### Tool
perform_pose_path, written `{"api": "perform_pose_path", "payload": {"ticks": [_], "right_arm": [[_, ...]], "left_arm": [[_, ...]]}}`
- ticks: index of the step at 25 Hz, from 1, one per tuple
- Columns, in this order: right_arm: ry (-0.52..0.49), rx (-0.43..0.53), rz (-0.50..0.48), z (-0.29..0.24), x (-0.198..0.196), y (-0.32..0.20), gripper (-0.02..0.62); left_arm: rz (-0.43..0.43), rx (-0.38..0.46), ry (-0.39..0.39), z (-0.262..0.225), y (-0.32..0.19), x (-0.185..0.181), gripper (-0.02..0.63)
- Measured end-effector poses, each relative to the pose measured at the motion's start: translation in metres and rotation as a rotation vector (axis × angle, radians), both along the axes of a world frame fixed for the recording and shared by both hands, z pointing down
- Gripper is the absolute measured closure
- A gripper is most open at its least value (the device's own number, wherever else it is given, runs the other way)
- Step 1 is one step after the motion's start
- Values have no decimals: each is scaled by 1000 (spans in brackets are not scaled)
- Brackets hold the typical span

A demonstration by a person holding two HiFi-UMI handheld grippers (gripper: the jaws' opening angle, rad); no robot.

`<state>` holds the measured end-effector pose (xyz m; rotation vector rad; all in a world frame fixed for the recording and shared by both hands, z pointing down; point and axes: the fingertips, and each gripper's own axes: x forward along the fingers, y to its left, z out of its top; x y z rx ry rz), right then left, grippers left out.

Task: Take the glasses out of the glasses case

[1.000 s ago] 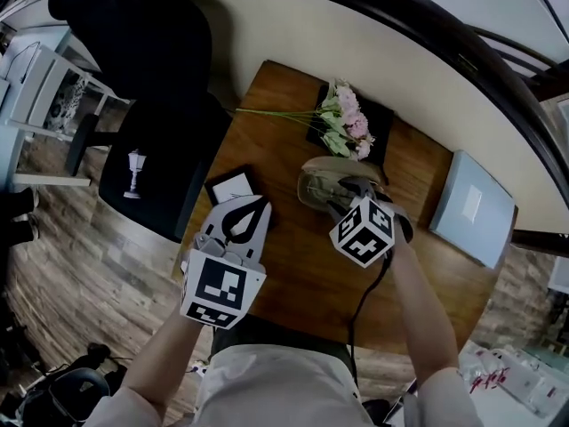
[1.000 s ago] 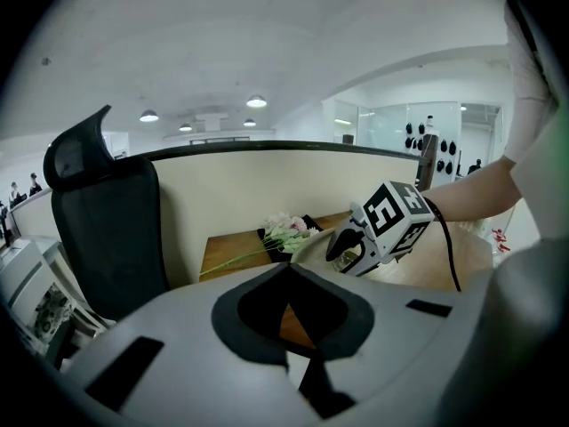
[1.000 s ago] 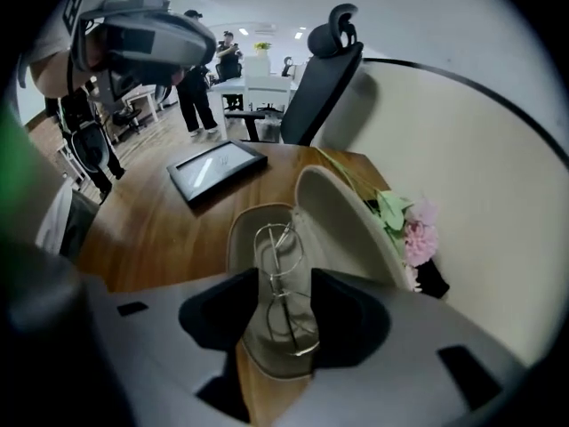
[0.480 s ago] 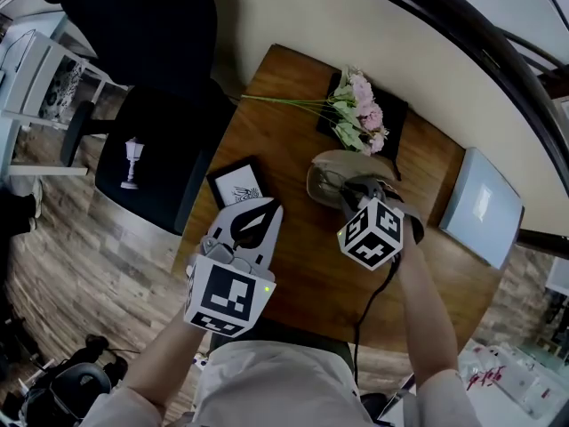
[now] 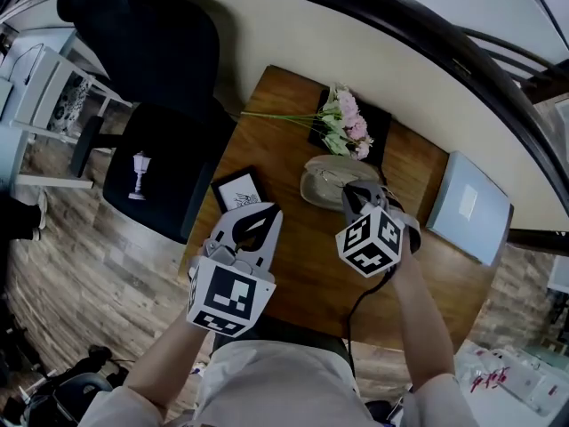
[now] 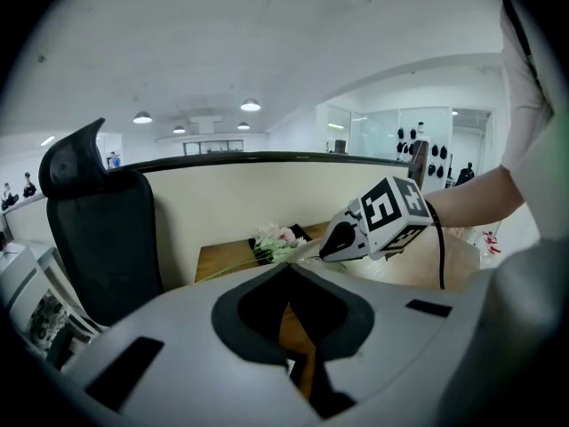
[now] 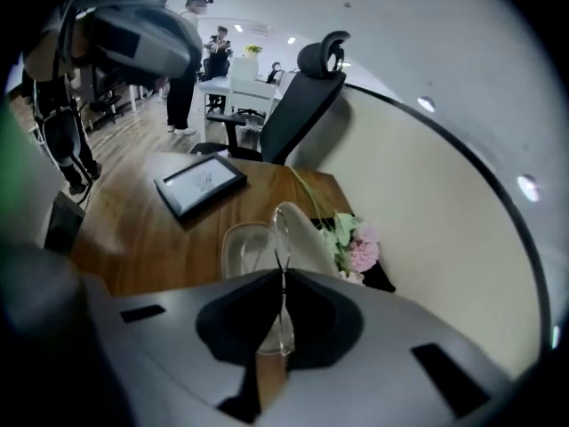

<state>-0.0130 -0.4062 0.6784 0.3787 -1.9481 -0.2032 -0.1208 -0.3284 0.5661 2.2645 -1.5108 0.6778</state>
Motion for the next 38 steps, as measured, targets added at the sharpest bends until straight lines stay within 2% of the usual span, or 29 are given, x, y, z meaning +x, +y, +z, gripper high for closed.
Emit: {"api": "perform_pose_path", "payload": {"ticks": [3, 8, 15, 22, 27, 38], "right_arm": [[-83, 3, 33, -42, -1, 0, 580], [-170, 78, 37, -122, -2, 5, 580], [-367, 102, 86, -225, -8, 23, 578], [-555, 173, 121, -308, -7, 44, 578], [-681, 246, 172, -355, 7, 51, 578], [-860, 352, 327, -411, 59, 55, 578]], "left_arm": [[-8, 24, -2, -23, 0, 0, 603], [-24, 79, -10, -72, 6, -2, 603], [-40, 164, -40, -135, 17, -7, 603], [-40, 236, -71, -186, 25, -8, 604], [-42, 306, -102, -221, 27, -10, 603], [-58, 414, -119, -269, 35, -11, 603]]}}
